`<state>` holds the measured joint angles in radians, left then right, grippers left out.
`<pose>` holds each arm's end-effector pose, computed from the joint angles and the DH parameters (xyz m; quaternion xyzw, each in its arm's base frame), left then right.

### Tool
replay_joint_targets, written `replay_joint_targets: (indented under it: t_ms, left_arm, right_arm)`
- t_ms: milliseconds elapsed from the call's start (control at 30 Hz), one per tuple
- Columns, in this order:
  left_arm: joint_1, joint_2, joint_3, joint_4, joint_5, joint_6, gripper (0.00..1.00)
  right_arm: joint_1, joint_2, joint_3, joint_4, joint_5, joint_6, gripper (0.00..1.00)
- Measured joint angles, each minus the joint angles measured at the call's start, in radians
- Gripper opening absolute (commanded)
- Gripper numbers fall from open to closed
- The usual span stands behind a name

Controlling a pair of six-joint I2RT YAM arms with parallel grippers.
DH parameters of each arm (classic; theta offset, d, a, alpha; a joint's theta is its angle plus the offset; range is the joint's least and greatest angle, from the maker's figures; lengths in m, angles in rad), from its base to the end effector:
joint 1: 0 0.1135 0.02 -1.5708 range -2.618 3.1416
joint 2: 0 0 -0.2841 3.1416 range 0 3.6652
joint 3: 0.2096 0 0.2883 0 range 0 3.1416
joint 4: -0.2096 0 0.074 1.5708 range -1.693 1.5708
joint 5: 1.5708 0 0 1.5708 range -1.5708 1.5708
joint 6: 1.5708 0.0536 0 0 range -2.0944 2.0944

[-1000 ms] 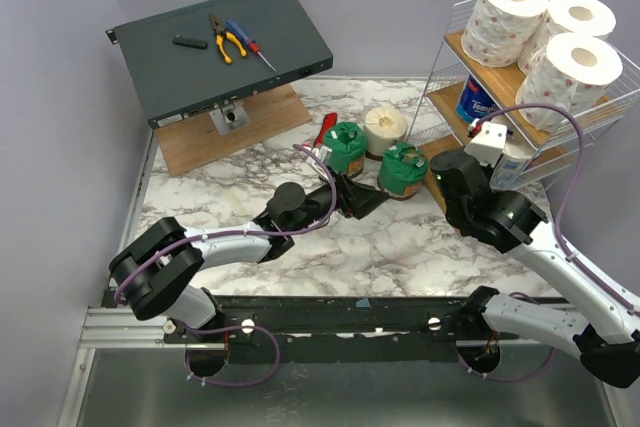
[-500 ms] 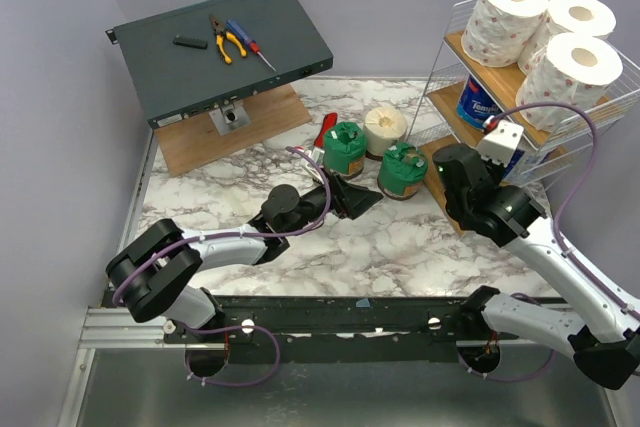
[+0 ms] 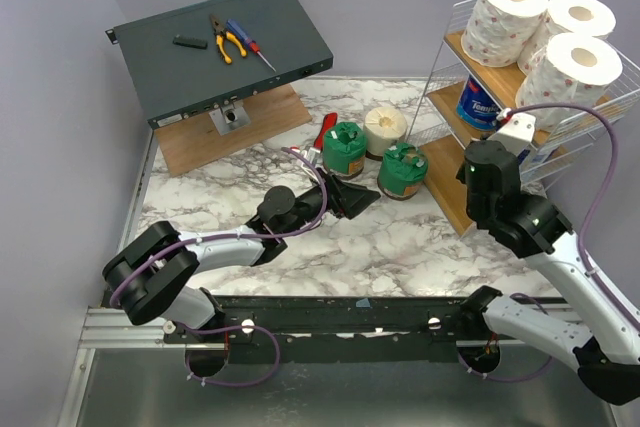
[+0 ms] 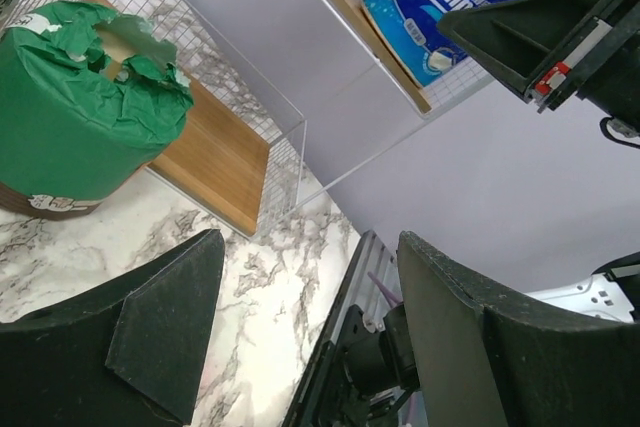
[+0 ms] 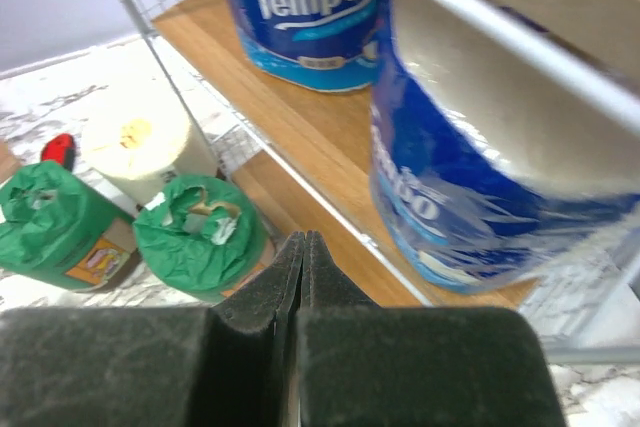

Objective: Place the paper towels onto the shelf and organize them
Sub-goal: Adjust the paper towel on the shelf.

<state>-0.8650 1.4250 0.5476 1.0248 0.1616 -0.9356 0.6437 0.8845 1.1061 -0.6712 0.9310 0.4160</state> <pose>0.2079 -0.2572 0.2347 0.0381 0.6527 -0.6241 0.4277 0.1837 0.0840 0.4077 0.1511 0.7790 -0.0879 0.6021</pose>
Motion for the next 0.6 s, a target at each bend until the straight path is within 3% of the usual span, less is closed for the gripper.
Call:
replay_joint_targets:
  t_ms: [200,333,600]
  left_arm:
    - [0.001,0.0,0.0,0.014,0.003,-0.011,0.72]
    - [0.002,0.0,0.0,0.014,0.003,-0.011,0.72]
    - [0.002,0.002,0.0,0.013,0.011,-0.018,0.72]
  right_arm:
    - [0.0,0.094,0.031,0.034,-0.016,-0.033,0.01]
    - [0.0,0.176,0.053,0.034,0.08,-0.059,0.01]
    - [0.0,0.195,0.037,0.04,0.243,-0.129,0.01]
